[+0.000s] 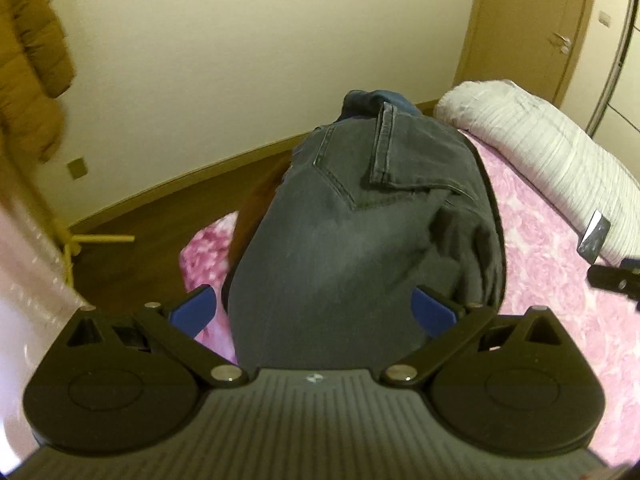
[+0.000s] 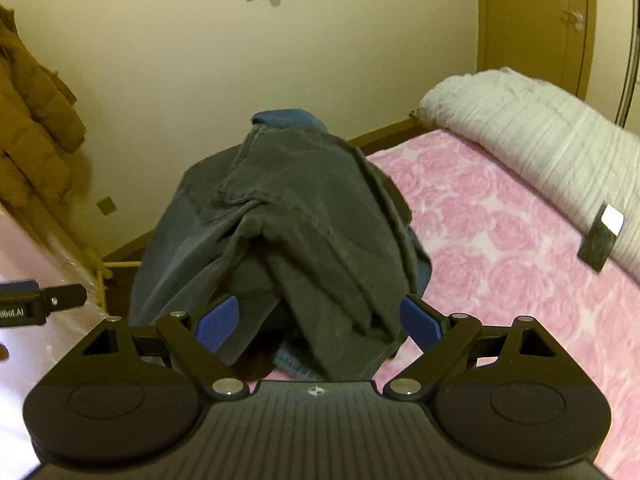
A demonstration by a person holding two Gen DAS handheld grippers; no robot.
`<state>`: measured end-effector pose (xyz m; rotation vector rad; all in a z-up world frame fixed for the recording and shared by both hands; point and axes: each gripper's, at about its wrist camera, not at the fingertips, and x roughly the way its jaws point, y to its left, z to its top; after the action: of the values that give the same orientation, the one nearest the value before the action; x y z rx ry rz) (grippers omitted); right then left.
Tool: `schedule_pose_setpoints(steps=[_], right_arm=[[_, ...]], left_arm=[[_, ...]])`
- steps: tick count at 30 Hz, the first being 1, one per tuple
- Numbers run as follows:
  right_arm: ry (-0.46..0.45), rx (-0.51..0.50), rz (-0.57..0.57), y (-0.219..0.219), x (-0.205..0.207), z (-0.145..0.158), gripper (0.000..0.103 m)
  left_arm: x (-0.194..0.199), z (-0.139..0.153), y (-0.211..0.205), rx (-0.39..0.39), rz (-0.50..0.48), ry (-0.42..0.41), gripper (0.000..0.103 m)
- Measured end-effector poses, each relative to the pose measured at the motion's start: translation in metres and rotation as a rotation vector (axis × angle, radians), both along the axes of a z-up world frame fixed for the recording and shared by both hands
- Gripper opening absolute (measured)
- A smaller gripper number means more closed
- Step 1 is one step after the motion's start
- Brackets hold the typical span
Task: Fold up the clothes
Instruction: 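Move both grippers toward the pile of dark grey jeans on the bed, then grasp the grey jeans with the left gripper while the right gripper grasps a leg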
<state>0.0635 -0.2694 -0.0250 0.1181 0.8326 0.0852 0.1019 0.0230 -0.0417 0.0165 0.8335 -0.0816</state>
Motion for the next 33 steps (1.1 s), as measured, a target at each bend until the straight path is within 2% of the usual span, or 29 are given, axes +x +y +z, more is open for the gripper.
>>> schedule_pose_setpoints(steps=[5,11,18,19,23,25,27,28,29,30,31,32,33], right_arm=[[-0.008,-0.053,0.056,0.010,0.058,-0.005,0.090],[0.010,-0.182,0.217,0.049,0.122,-0.024,0.090],[0.042,-0.300,0.329,0.080,0.177,-0.063,0.090],[0.047,-0.309,0.340,0.082,0.183,-0.067,0.090],[0.050,-0.290,0.337,0.083,0.200,-0.072,0.090],[0.054,-0.284,0.328,0.082,0.201,-0.071,0.089],[0.057,-0.287,0.324,0.083,0.200,-0.073,0.088],[0.056,-0.289,0.324,0.084,0.199,-0.073,0.085],[0.053,-0.292,0.322,0.085,0.199,-0.074,0.076],[0.048,-0.292,0.317,0.085,0.199,-0.073,0.076],[0.046,-0.289,0.310,0.085,0.200,-0.073,0.073],[0.044,-0.287,0.301,0.085,0.201,-0.073,0.063],[0.040,-0.290,0.290,0.085,0.201,-0.073,0.059]], left_arm=[[0.062,-0.015,0.011,0.028,-0.059,-0.006,0.102],[0.124,-0.043,0.011,0.101,-0.192,0.006,0.102],[0.179,-0.075,0.013,0.048,-0.333,0.067,0.102],[0.183,-0.077,0.012,0.028,-0.370,0.076,0.098],[0.188,-0.078,-0.001,0.009,-0.481,0.071,0.096],[0.187,-0.081,-0.007,0.011,-0.501,0.084,0.094],[0.187,-0.084,-0.011,0.019,-0.510,0.101,0.086],[0.188,-0.085,-0.012,0.026,-0.510,0.111,0.072],[0.188,-0.085,-0.012,0.031,-0.509,0.118,0.061],[0.188,-0.085,-0.012,0.033,-0.507,0.123,0.055],[0.188,-0.084,-0.011,0.034,-0.504,0.126,0.039],[0.188,-0.082,-0.010,0.034,-0.499,0.128,0.026],[0.187,-0.081,-0.008,0.033,-0.495,0.127,0.022]])
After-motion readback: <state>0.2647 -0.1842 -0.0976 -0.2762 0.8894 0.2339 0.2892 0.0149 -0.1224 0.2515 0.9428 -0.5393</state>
